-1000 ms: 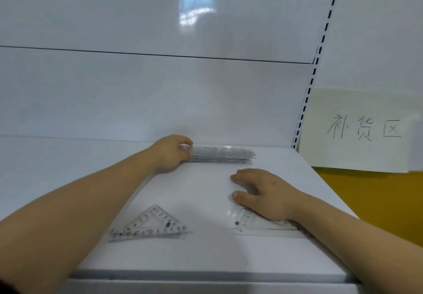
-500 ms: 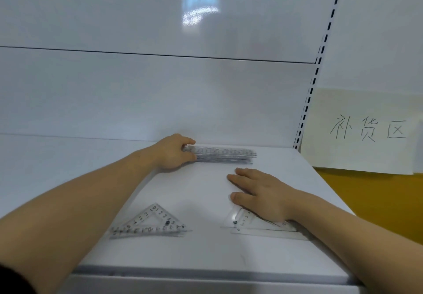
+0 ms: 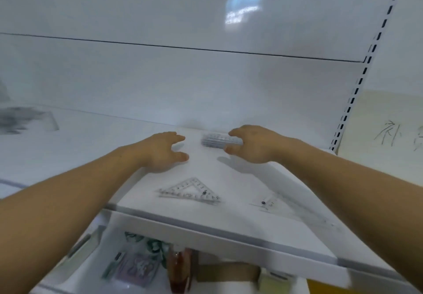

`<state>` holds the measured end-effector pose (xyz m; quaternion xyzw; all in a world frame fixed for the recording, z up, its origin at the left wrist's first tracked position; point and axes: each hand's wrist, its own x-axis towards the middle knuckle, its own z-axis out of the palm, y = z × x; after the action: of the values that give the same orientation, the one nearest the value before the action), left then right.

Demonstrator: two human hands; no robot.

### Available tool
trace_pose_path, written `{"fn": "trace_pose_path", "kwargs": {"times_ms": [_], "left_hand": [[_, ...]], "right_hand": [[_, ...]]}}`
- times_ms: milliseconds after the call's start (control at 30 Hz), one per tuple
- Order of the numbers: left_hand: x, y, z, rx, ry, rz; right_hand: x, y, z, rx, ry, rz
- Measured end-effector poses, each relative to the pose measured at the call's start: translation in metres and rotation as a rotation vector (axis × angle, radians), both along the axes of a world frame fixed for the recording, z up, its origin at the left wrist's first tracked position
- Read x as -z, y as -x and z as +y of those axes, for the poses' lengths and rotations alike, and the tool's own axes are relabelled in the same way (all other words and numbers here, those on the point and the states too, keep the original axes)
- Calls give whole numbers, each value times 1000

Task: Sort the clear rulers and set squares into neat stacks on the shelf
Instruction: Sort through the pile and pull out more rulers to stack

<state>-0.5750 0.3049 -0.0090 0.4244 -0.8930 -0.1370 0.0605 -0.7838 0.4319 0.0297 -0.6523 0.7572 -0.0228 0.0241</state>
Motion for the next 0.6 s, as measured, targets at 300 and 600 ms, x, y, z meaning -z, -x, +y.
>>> {"fn": "trace_pose_path", "kwargs": {"times_ms": [300, 600], "left_hand": [[4, -180, -45, -221, 0, -39], [2, -384, -115, -397, -3, 37]], "right_hand": [[-2, -145, -120, -94, -23, -21], [7, -344, -243, -250, -9, -46]]}}
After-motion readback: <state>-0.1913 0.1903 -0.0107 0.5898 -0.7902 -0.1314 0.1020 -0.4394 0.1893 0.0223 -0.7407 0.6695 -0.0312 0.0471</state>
